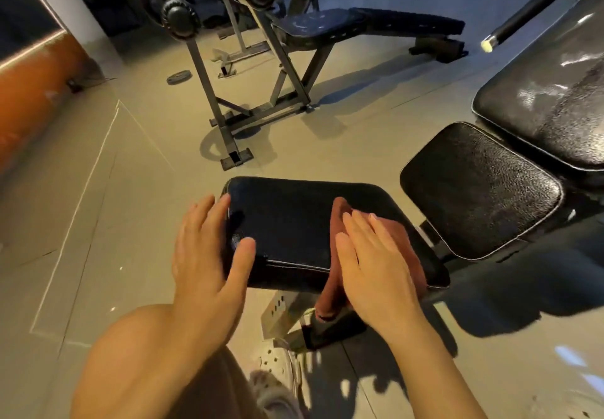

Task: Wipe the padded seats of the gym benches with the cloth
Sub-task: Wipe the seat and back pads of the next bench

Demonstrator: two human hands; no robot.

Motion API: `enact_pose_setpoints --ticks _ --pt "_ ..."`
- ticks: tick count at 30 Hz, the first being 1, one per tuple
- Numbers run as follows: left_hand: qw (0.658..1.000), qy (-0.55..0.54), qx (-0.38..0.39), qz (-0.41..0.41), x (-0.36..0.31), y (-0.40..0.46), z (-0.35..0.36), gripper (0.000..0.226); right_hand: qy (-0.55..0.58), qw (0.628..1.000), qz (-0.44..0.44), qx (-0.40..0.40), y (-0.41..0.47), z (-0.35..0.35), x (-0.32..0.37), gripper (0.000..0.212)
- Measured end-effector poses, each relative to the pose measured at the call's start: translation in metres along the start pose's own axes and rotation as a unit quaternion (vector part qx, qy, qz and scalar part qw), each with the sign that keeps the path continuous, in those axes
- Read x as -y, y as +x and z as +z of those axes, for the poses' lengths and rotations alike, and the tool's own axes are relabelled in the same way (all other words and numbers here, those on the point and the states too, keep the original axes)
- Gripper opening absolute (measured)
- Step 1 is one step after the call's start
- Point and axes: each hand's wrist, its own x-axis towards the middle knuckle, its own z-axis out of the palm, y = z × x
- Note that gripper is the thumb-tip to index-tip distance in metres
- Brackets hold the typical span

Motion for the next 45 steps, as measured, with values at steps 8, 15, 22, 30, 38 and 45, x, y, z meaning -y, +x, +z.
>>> enact_pose_setpoints --ticks 8,15,22,30,38,45 --pt "0.941 -0.258 -0.043 -0.213 0.012 0.03 0.022 0.131 -0.089 0.986 0.036 0.139 0.079 -0.003 0.018 0.055" --pt "0.955 -0.258 -0.074 -0.125 0.002 0.0 0.024 0.067 -0.023 0.958 -0.227 0.175 0.074 0.018 0.116 0.055" --pt "0.982 -0.151 -0.079 -0.08 -0.002 0.002 0.028 0.066 -0.098 0.977 -0.066 0.177 0.13 -0.003 0.006 0.051" --pt "0.983 -0.142 -0.106 -0.051 0.006 0.004 0.036 0.06 -0.08 0.987 0.048 0.133 0.113 -0.02 -0.073 0.051" --pt "0.97 -0.222 -0.081 -0.047 0.008 0.003 0.033 0.062 -0.058 0.986 -0.072 0.137 0.054 -0.004 0.036 0.054" --pt "0.946 -0.317 -0.063 -0.009 0.015 0.001 0.015 0.055 -0.028 0.972 -0.233 0.022 0.022 0.019 0.102 0.066"
